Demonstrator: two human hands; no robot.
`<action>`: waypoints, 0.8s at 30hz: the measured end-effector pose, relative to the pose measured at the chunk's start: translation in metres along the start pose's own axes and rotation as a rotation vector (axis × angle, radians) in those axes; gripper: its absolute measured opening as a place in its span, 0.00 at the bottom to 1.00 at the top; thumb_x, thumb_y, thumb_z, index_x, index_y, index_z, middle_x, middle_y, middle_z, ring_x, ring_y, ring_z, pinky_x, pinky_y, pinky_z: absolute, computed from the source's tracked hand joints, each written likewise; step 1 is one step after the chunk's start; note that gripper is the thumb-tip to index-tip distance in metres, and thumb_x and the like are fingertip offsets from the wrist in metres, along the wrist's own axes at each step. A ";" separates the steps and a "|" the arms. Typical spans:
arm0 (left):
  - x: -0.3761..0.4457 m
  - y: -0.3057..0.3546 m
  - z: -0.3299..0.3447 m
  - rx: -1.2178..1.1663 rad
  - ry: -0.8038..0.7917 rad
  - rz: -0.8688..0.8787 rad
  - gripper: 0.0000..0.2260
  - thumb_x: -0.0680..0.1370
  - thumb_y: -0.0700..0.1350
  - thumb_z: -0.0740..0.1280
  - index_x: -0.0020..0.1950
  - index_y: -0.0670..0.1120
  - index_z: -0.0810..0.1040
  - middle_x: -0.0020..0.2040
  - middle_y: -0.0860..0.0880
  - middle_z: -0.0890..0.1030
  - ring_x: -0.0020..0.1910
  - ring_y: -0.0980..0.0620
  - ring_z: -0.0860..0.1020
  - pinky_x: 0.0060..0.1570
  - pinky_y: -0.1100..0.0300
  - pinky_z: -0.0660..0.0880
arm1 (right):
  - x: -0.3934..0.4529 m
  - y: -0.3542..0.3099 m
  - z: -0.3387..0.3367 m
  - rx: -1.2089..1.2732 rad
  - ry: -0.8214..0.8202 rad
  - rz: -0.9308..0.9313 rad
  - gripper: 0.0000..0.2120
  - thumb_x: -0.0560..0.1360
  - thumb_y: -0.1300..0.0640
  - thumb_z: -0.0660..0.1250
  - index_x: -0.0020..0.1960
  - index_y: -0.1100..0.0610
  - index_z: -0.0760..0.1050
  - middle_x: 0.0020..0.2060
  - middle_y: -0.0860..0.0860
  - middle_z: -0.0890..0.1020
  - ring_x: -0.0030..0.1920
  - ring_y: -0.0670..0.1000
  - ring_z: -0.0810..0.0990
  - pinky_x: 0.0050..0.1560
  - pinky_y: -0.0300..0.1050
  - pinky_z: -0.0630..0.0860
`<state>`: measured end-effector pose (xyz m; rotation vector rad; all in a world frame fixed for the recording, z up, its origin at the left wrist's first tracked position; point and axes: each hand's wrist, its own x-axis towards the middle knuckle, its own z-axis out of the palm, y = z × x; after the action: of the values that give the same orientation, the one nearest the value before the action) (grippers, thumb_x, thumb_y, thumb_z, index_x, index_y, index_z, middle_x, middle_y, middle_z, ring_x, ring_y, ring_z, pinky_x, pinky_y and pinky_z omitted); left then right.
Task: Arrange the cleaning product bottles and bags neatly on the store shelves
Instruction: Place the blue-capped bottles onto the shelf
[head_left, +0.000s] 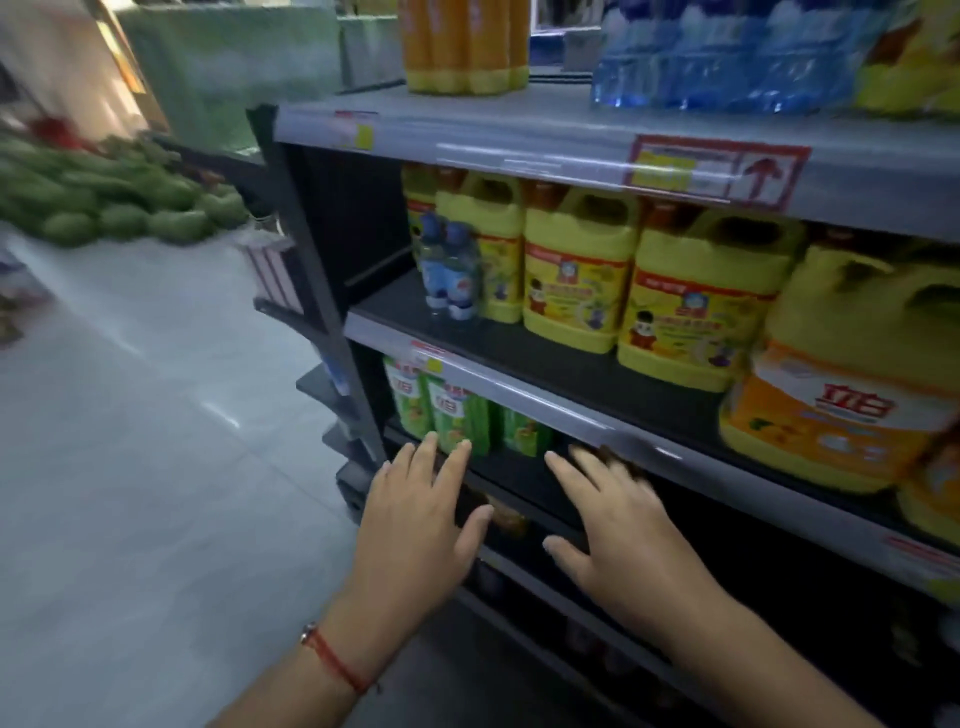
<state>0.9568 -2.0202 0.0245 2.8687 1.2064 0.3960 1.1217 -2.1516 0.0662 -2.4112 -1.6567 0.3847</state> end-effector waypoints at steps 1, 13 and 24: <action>0.005 -0.010 -0.002 0.002 0.008 -0.009 0.31 0.77 0.63 0.57 0.75 0.48 0.72 0.72 0.41 0.74 0.68 0.38 0.74 0.65 0.43 0.74 | 0.011 -0.008 0.001 -0.004 0.005 -0.009 0.38 0.81 0.40 0.62 0.82 0.44 0.44 0.81 0.46 0.51 0.81 0.53 0.50 0.80 0.52 0.50; 0.102 -0.068 0.008 -0.022 0.001 0.010 0.30 0.78 0.62 0.60 0.75 0.48 0.69 0.71 0.44 0.73 0.70 0.42 0.71 0.69 0.46 0.71 | 0.150 -0.032 0.011 0.123 0.050 0.058 0.38 0.79 0.42 0.65 0.82 0.41 0.46 0.82 0.43 0.49 0.81 0.50 0.45 0.80 0.48 0.49; 0.209 -0.124 0.028 -0.148 0.040 0.098 0.28 0.77 0.61 0.62 0.72 0.46 0.75 0.69 0.39 0.77 0.64 0.36 0.78 0.59 0.42 0.77 | 0.278 -0.040 0.005 0.623 0.316 0.165 0.33 0.77 0.48 0.71 0.78 0.46 0.62 0.76 0.47 0.67 0.75 0.51 0.66 0.68 0.45 0.67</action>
<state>1.0172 -1.7831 0.0326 2.8118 0.9981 0.5229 1.1796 -1.8772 0.0446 -2.0058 -1.0140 0.4372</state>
